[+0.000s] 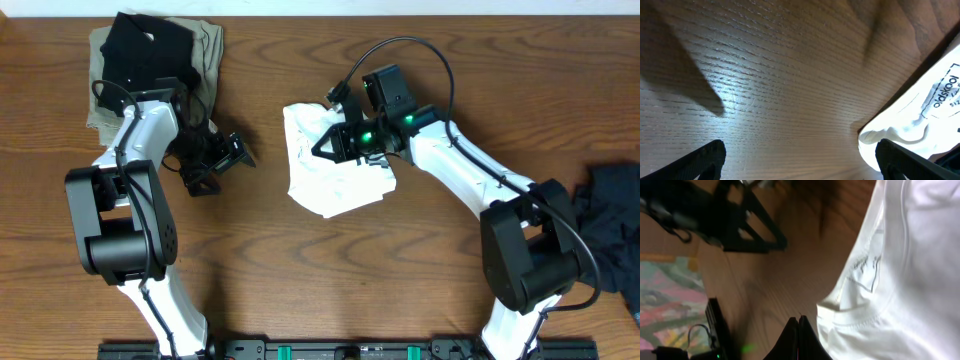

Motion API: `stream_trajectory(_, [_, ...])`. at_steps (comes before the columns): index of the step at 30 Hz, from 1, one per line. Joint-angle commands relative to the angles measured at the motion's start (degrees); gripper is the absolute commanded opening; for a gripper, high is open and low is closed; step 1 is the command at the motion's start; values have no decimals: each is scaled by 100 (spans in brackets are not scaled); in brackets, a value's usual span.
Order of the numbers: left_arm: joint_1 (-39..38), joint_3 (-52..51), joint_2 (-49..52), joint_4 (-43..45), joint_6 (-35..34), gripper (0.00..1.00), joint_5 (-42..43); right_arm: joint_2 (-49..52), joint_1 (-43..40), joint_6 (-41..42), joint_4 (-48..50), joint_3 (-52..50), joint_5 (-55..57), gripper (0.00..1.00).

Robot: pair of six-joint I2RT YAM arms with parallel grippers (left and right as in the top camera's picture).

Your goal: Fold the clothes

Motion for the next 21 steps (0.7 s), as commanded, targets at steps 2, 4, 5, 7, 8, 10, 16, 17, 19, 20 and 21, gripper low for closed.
stream_trajectory(2, [2,-33,-149,0,96,97,20,271,221,-258,-28,-363,66,1])
stream_trajectory(4, [2,-33,-149,0,96,97,20,385,278,-170,52,-546,24,1])
stream_trajectory(5, [2,-33,-149,0,94,97,20,422,304,-98,127,-649,-35,1])
stream_trajectory(7, [2,-33,-149,0,94,98,20,492,352,76,295,-844,-125,1])
stream_trajectory(8, [2,-33,-149,0,96,97,20,505,372,125,382,-935,-120,1])
stream_trajectory(10, [2,-33,-149,2,96,97,20,514,389,229,603,-1126,-105,2])
stream_trajectory(16, [2,-33,-149,2,96,98,157,514,387,459,758,-1307,-39,1])
stream_trajectory(17, [2,-33,-149,7,103,98,264,511,387,459,756,-1305,-46,1])
stream_trajectory(19, [2,-33,-149,46,278,97,575,485,387,459,761,-1300,-155,1])
stream_trajectory(20, [2,-33,-149,61,470,97,815,437,376,463,761,-1298,-173,1])
stream_trajectory(21, [2,-33,-149,70,629,97,1005,363,361,494,756,-1298,-170,1])
